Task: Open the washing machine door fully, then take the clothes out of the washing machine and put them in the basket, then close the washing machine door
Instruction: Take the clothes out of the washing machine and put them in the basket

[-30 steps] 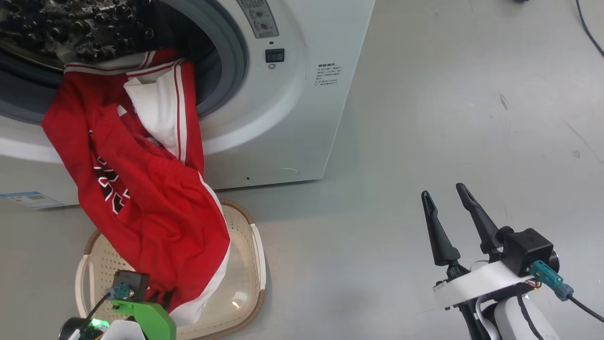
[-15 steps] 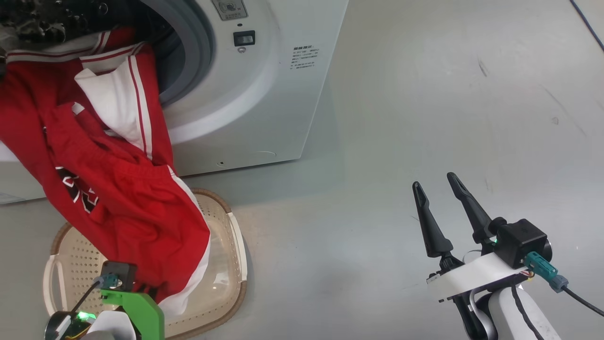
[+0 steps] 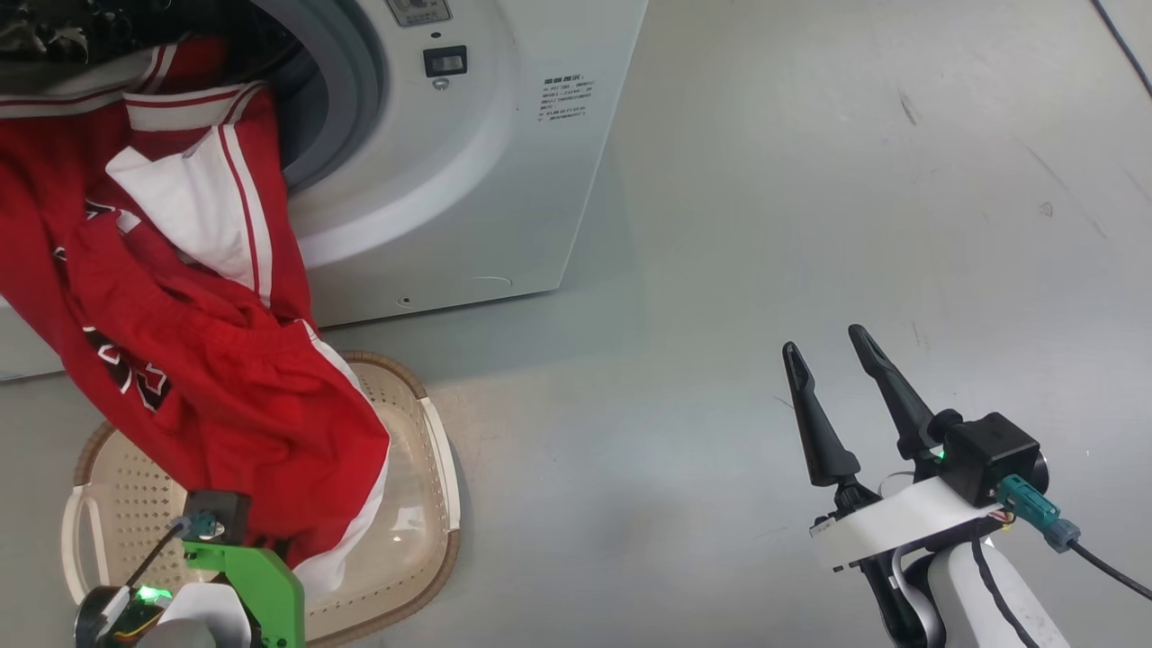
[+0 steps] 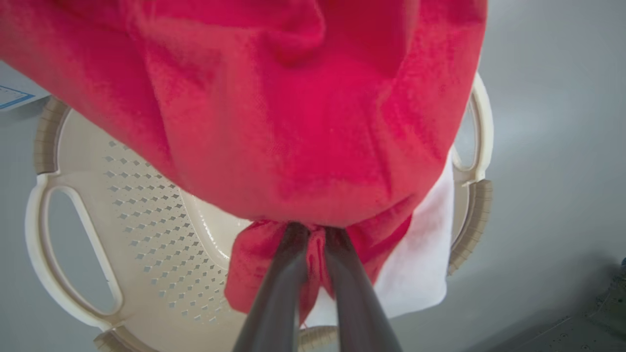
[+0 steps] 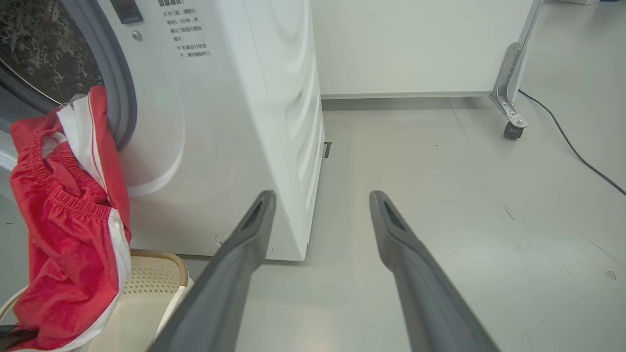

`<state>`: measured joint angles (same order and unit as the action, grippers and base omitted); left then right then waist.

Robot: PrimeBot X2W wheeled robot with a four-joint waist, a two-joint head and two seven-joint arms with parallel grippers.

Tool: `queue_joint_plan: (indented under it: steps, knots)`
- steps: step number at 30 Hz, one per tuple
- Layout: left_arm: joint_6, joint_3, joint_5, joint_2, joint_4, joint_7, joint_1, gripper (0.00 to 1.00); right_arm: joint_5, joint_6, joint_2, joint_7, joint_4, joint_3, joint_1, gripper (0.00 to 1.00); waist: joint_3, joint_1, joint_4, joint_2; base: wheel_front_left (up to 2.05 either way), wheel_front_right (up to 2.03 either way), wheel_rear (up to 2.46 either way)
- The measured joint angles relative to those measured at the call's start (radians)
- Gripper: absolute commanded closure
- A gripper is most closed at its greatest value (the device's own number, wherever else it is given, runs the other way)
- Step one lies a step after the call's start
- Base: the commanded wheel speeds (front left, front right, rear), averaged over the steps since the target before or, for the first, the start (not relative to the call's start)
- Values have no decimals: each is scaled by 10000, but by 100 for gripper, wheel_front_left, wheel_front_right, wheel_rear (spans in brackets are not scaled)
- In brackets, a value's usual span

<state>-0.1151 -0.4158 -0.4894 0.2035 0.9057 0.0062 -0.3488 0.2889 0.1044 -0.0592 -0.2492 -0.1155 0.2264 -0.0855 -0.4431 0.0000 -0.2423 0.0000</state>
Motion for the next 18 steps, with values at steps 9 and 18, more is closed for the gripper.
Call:
queue_joint_plan:
  steps: [9, 18]
  knots:
    - [2, 27, 0, -182, 522, -272, -285, 0, 2, -2, 27, 0, -121, -117, -150, 0, 138, 0, 124, 0, 0, 0, 0]
    - [0, -38, 82, -341, 504, -1007, -557, 0, 2, -13, 33, 0, -171, -313, -149, 0, 505, 0, 420, 0, 0, 0, 0]
